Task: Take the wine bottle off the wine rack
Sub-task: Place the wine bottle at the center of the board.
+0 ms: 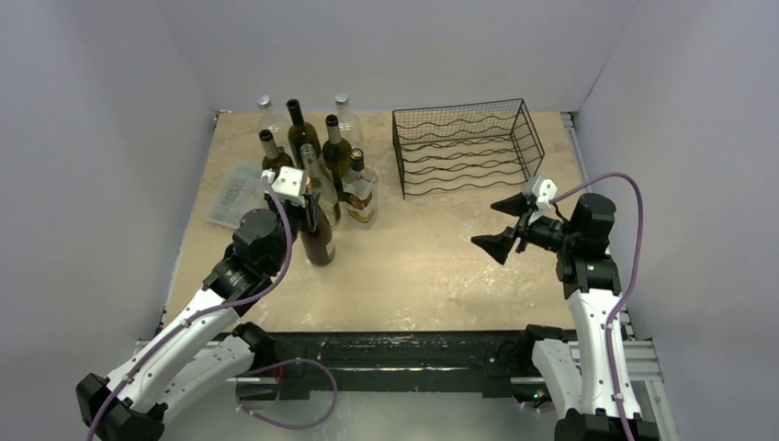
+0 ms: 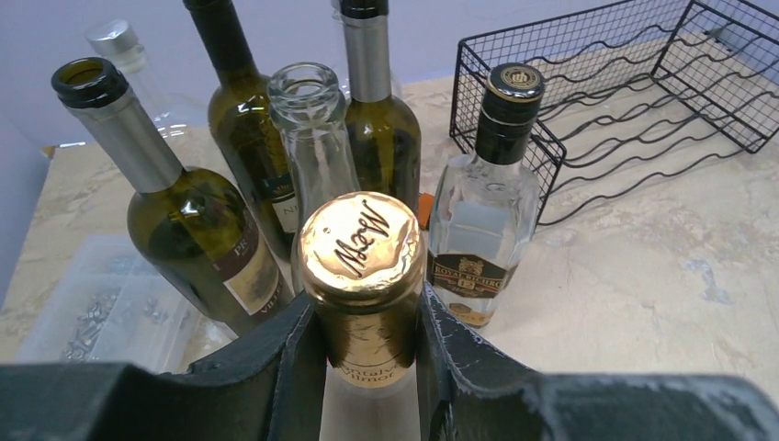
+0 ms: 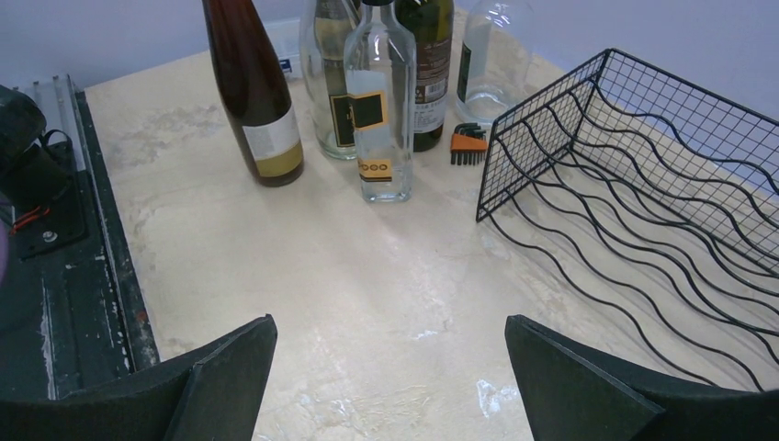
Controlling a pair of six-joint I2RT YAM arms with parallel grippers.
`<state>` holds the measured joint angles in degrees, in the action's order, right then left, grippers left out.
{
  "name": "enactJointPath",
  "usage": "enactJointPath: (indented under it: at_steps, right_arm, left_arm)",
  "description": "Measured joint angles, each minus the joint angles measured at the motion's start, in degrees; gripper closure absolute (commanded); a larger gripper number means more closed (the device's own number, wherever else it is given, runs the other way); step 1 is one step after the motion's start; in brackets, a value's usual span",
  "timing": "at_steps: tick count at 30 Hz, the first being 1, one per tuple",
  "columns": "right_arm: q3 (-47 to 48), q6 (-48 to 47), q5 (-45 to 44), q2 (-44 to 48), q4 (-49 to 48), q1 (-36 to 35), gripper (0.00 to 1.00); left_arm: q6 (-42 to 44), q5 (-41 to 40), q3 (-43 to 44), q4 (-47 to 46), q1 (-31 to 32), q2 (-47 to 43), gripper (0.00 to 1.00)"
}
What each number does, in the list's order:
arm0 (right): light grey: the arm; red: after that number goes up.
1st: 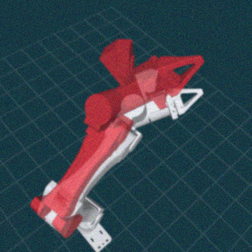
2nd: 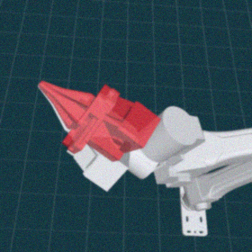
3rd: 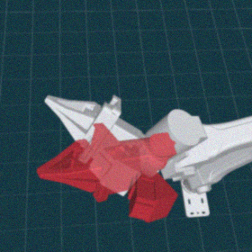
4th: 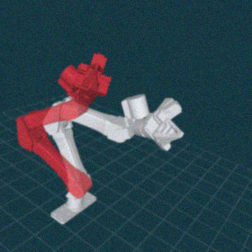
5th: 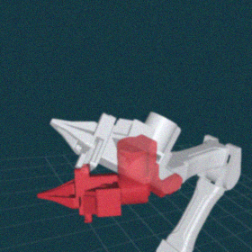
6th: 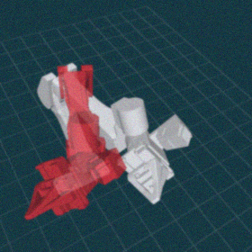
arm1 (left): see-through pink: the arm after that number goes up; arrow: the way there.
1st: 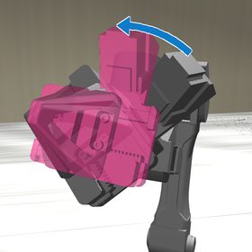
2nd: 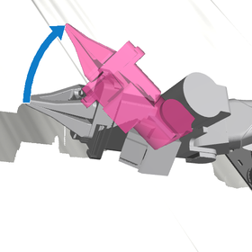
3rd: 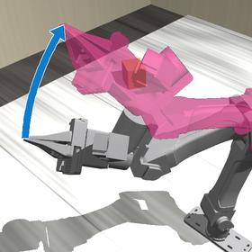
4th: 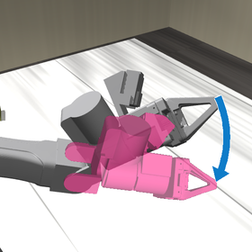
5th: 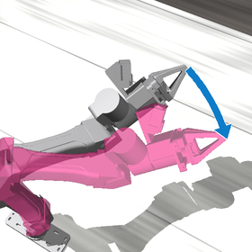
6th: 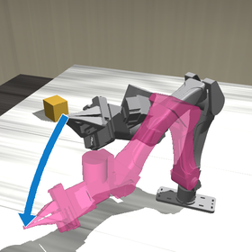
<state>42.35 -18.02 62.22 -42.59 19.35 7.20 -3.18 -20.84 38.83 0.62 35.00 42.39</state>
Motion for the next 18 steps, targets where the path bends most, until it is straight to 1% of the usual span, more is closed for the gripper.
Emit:
enactJointPath:
  at_steps: [4, 8, 11, 13, 15, 16, 18]
  right_arm:
    - [0.0, -0.1, 0.0, 0.0, 0.0, 0.0, 0.01]
    - [0.0, -0.2, 0.0, 0.0, 0.1, 0.0, 0.01]
    - [0.0, -0.3, 0.0, 0.0, 0.3, 0.0, 0.01]
    - [0.0, -0.3, 0.0, 0.0, 0.4, 0.0, 0.01]
    - [0.0, -0.4, 0.0, 0.0, 0.4, 0.0, 0.01]
    - [0.0, -0.5, 0.0, 0.0, 0.4, 0.0, 0.01]
    - [0.0, -0.5, 0.0, 0.0, 0.4, 0.0, 0.01]
  left_arm:
    - [0.0, -0.2, 0.0, -1.7, -1.6, 1.4, 1.0]
    - [-0.2, -0.2, -0.1, -3.4, -2.7, 2.6, 0.89]
    - [-0.7, -0.2, -0.2, -3.9, -3.7, 2.8, 0.76]
    - [-1.2, -0.4, -0.4, -4.2, -4.1, 2.8, 0.64]
    - [-1.8, -0.7, -0.7, -4.4, -4.4, 2.5, 0.47]
    - [-2.1, -0.9, -1.0, -4.5, -4.6, 2.2, 0.44]
    - [-3.1, -1.8, -1.1, -5.5, -4.6, 1.1, 0.33]
